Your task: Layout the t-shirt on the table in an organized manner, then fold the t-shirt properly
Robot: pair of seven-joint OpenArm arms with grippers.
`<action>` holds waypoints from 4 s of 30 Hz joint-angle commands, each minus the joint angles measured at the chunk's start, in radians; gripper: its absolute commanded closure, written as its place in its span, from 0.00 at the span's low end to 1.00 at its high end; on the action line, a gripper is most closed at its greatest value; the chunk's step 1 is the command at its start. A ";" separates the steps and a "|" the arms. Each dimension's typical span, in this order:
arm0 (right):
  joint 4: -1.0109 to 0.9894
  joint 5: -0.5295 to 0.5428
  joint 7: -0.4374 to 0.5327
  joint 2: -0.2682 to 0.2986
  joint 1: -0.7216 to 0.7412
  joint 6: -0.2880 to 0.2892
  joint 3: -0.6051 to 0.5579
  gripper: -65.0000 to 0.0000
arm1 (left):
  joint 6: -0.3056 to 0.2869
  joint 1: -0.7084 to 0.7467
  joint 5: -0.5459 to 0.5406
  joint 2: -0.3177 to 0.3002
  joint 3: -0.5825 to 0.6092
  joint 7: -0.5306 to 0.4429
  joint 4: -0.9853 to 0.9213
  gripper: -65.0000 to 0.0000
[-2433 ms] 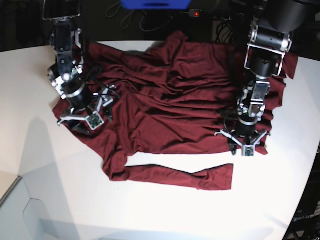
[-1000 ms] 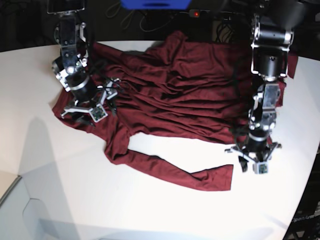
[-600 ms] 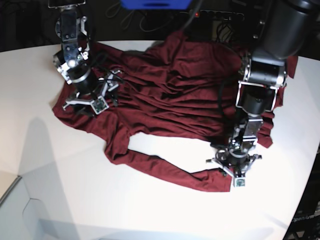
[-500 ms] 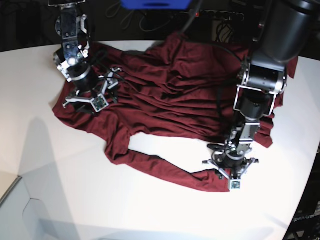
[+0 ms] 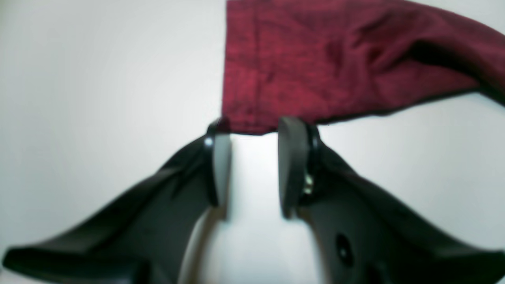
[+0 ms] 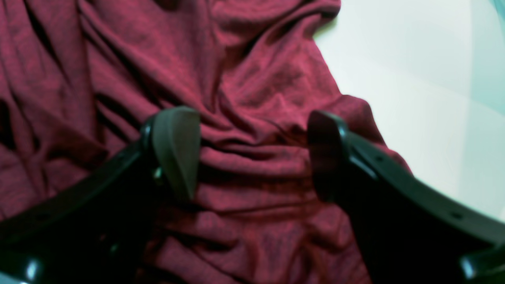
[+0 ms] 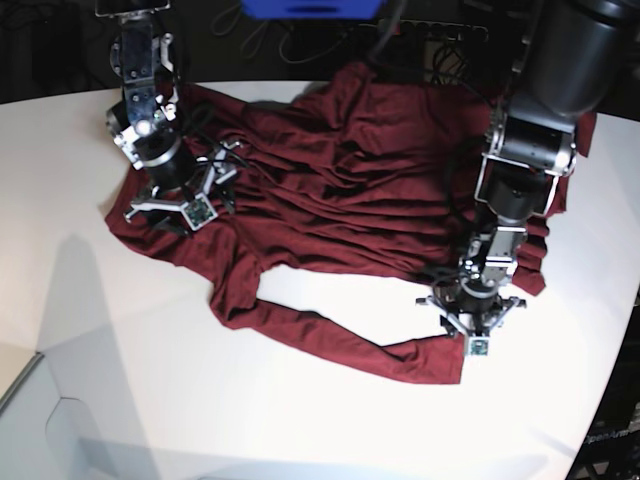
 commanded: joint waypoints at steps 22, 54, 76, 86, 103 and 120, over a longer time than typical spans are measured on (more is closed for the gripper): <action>-0.672 0.014 0.032 -0.173 0.689 -0.002 -0.042 0.94 | 0.000 0.412 0.013 -0.069 -0.387 0.382 0.879 0.69; -0.880 -0.088 0.198 -0.183 0.617 -0.003 -0.205 0.97 | 0.000 0.542 0.015 -0.070 -0.430 0.406 0.991 0.69; -0.963 -0.113 0.207 -0.186 0.823 -0.006 0.078 0.97 | 0.000 0.545 0.015 -0.070 -0.430 0.408 0.991 0.69; -1.130 -0.118 0.206 -0.174 0.850 -0.006 0.009 0.97 | 0.000 0.545 0.015 -0.070 -0.430 0.408 0.991 0.69; -0.535 -0.115 0.198 -0.144 0.493 0.000 -0.257 0.97 | 0.000 0.407 0.007 -0.059 -0.424 0.408 0.991 0.69; -0.105 -0.116 0.198 -0.156 0.281 -0.002 0.029 0.97 | -0.002 0.039 0.015 0.085 -0.420 0.323 0.442 0.69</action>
